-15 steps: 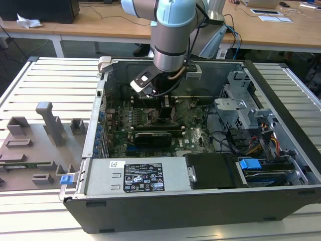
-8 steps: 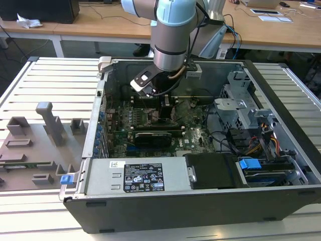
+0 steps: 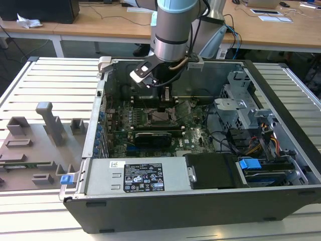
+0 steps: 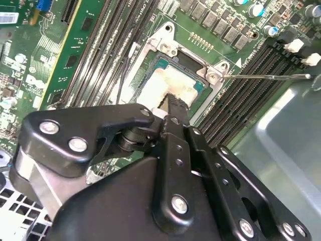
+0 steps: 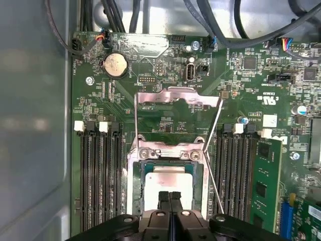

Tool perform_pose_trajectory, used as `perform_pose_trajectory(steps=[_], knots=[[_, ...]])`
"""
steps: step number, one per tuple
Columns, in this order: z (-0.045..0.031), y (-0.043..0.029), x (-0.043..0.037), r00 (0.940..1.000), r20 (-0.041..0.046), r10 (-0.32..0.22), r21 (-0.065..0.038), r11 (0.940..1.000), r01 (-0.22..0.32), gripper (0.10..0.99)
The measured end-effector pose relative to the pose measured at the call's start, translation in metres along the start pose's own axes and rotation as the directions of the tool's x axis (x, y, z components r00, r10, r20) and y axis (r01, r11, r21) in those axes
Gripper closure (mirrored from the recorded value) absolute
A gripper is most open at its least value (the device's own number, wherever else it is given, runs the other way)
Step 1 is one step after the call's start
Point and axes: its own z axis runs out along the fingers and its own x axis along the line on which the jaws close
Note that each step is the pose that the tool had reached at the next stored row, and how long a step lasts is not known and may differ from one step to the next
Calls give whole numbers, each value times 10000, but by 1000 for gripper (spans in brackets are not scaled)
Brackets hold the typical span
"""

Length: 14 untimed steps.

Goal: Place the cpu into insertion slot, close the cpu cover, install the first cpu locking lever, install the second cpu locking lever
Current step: 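Place the cpu into insertion slot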

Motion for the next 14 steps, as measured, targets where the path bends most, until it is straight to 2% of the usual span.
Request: perform_pose_trajectory(steps=[3,11,14], knots=[[-156,-6,-4,10000,0,0,0,10000,0,980],[-420,-16,-11,10000,0,0,0,10000,0,980],[-549,-21,-14,10000,0,0,0,10000,0,980]])
